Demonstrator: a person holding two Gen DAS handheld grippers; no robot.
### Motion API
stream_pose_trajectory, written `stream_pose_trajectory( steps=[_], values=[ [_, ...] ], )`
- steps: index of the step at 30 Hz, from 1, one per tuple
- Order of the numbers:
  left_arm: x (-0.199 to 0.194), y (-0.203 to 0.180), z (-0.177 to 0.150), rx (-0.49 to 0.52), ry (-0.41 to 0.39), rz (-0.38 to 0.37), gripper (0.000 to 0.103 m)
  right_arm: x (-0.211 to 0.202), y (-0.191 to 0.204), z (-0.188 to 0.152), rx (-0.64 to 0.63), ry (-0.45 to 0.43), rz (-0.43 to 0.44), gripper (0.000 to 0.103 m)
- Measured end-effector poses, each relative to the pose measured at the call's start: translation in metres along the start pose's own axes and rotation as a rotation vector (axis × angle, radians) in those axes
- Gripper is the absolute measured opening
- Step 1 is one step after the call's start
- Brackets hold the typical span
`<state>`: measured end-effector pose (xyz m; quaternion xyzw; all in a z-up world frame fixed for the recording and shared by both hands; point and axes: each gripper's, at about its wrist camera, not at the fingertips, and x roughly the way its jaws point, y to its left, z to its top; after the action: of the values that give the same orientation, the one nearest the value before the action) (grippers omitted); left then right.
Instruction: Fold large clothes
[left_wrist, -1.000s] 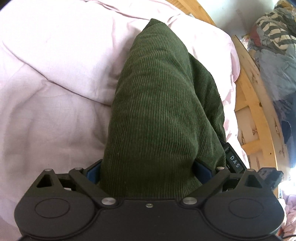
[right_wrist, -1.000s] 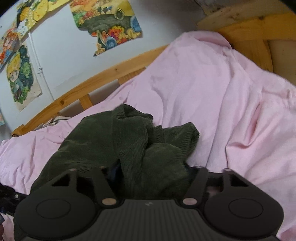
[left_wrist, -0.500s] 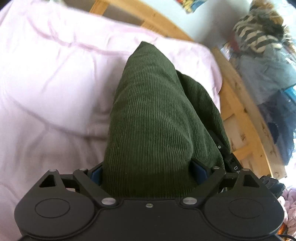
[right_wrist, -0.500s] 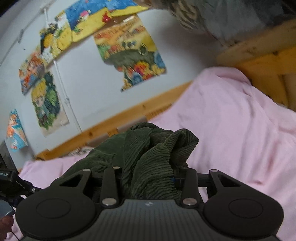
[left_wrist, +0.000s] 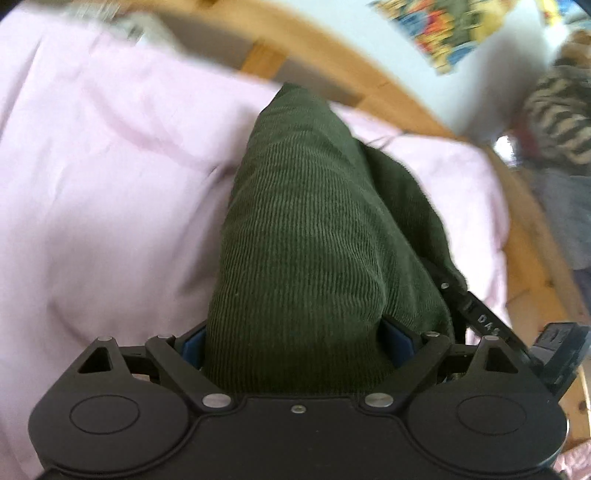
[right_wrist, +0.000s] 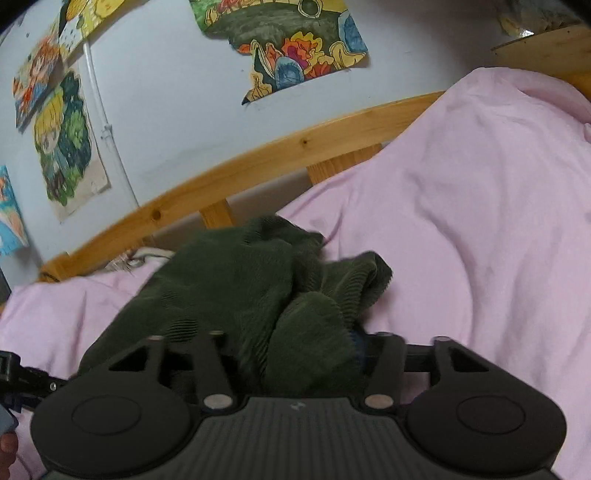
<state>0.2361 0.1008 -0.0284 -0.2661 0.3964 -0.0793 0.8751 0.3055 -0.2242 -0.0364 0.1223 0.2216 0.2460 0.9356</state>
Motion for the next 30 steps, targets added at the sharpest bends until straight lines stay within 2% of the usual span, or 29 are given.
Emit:
stream_pose_trajectory(
  steps=[3, 9, 15, 17, 20, 30],
  values=[
    [-0.005, 0.007, -0.015, 0.030, -0.049, -0.009, 0.096, -0.007, -0.001, -0.002, -0.005, -0.009, -0.031, 0.082],
    [-0.013, -0.011, -0.015, 0.056, -0.068, 0.073, 0.100, -0.023, 0.007, -0.003, -0.049, 0.002, -0.089, 0.092],
    [-0.021, -0.049, -0.024, 0.199, -0.114, 0.183, 0.102, -0.054, 0.019, -0.007, -0.116, -0.033, -0.110, 0.101],
    [-0.026, -0.062, -0.028, 0.249, -0.135, 0.224, 0.102, -0.067, 0.023, -0.006, -0.125, -0.064, -0.115, 0.102],
    [-0.036, -0.077, -0.033, 0.267, -0.187, 0.271, 0.102, -0.087, 0.028, -0.001, -0.150, -0.113, -0.119, 0.102],
    [-0.075, -0.117, -0.045, 0.252, -0.302, 0.261, 0.102, -0.161, 0.043, 0.015, -0.147, -0.304, -0.148, 0.103]
  ],
)
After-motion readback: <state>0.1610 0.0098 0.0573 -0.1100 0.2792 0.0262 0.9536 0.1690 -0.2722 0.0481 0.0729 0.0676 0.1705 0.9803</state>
